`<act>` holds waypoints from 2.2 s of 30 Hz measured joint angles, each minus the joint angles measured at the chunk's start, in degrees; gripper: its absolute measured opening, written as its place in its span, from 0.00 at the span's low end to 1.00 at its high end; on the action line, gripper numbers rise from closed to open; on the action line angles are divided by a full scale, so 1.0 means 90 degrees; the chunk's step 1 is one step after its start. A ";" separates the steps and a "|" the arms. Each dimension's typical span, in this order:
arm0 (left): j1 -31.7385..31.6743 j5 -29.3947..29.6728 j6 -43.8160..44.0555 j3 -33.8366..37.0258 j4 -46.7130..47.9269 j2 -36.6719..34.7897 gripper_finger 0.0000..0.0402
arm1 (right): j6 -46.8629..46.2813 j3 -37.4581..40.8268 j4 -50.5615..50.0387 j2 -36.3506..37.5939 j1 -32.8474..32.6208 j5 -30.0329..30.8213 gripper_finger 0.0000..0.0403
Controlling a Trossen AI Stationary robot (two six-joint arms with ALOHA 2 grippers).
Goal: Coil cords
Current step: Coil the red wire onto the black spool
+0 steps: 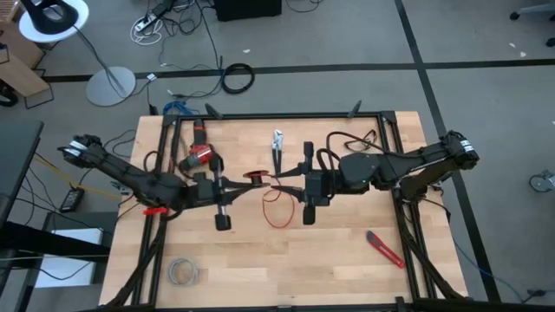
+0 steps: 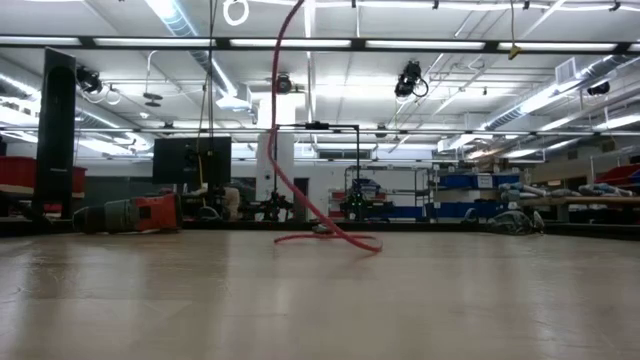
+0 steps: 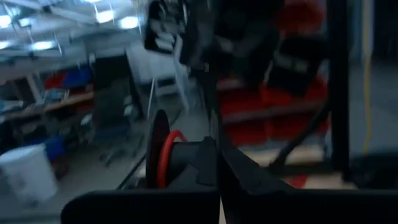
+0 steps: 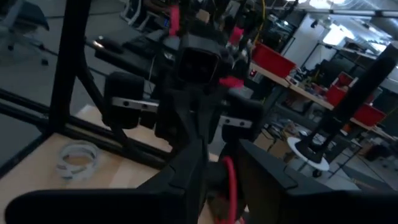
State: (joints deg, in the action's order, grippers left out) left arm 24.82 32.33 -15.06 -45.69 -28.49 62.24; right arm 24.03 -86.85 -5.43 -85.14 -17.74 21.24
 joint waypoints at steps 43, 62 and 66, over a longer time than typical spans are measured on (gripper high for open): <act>-0.0452 -0.3342 -0.0598 0.1673 -0.6800 0.0764 0.00 | -0.0405 0.0197 0.3516 -0.1054 0.0785 -0.1897 0.24; -0.0675 -0.3415 -0.0273 0.1507 -0.6825 0.0938 0.00 | -0.0669 0.0197 0.3344 -0.1054 0.0877 -0.2180 0.23; -0.0675 -0.3391 -0.0273 0.1507 -0.6825 0.0938 0.00 | -0.0763 0.0197 0.3311 -0.1054 0.0947 -0.2221 0.21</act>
State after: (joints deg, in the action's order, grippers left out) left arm 18.74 1.81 -17.52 -32.12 -89.91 70.67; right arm 17.17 -85.08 24.37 -94.63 -9.22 1.25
